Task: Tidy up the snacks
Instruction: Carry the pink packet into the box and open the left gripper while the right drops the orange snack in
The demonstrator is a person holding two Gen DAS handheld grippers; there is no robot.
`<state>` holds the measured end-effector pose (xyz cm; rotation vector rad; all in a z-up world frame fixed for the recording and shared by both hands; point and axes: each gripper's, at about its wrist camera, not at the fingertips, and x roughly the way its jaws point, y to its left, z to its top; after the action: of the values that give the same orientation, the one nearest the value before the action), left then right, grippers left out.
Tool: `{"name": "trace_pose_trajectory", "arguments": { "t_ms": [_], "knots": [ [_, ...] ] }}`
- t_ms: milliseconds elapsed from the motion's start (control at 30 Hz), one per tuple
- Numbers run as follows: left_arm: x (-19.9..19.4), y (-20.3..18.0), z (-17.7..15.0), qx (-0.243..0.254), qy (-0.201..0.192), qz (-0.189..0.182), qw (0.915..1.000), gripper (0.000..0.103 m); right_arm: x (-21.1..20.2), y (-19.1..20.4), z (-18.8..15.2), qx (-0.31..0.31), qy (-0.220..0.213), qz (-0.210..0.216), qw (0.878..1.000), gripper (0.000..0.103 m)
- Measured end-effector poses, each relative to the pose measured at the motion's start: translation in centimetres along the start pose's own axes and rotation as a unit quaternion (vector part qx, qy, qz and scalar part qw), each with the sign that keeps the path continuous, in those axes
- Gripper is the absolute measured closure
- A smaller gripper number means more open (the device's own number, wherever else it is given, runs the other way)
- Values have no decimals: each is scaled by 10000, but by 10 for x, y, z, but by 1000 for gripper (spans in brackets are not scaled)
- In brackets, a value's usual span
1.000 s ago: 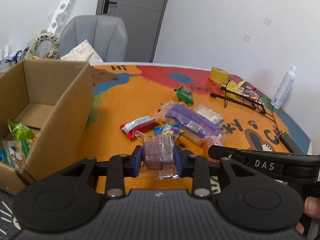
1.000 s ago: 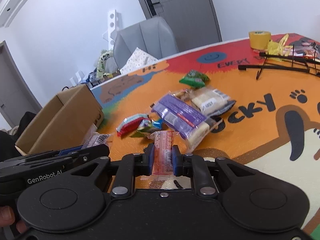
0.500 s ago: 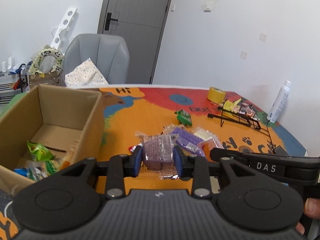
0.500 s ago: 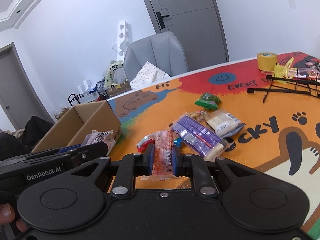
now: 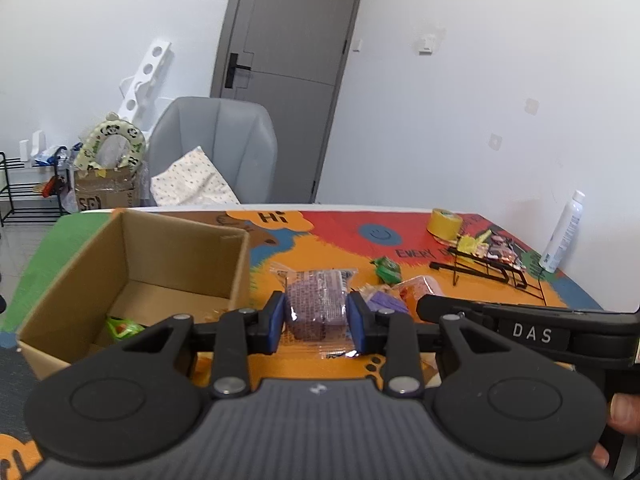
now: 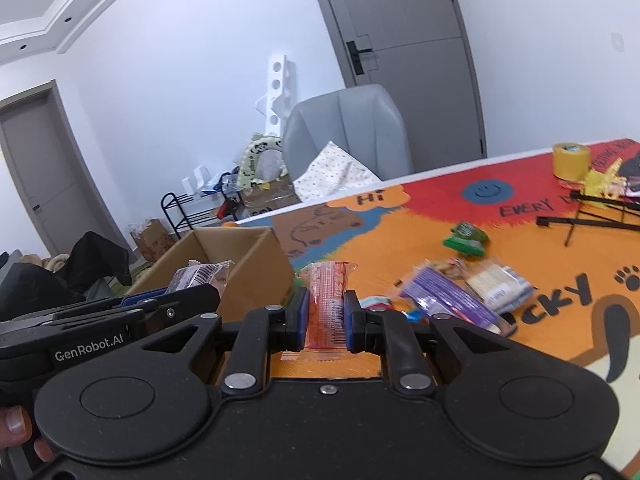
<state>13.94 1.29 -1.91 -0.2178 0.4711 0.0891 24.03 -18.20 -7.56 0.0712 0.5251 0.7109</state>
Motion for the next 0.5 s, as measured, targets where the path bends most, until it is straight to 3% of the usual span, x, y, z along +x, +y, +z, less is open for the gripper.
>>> {"name": "trace_pose_trajectory", "arguments": {
  "t_ms": [500],
  "knots": [
    [-13,53,12,-276,-162,374,9988,71,23,43,12,-301,8,261,9992,87]
  ]
}}
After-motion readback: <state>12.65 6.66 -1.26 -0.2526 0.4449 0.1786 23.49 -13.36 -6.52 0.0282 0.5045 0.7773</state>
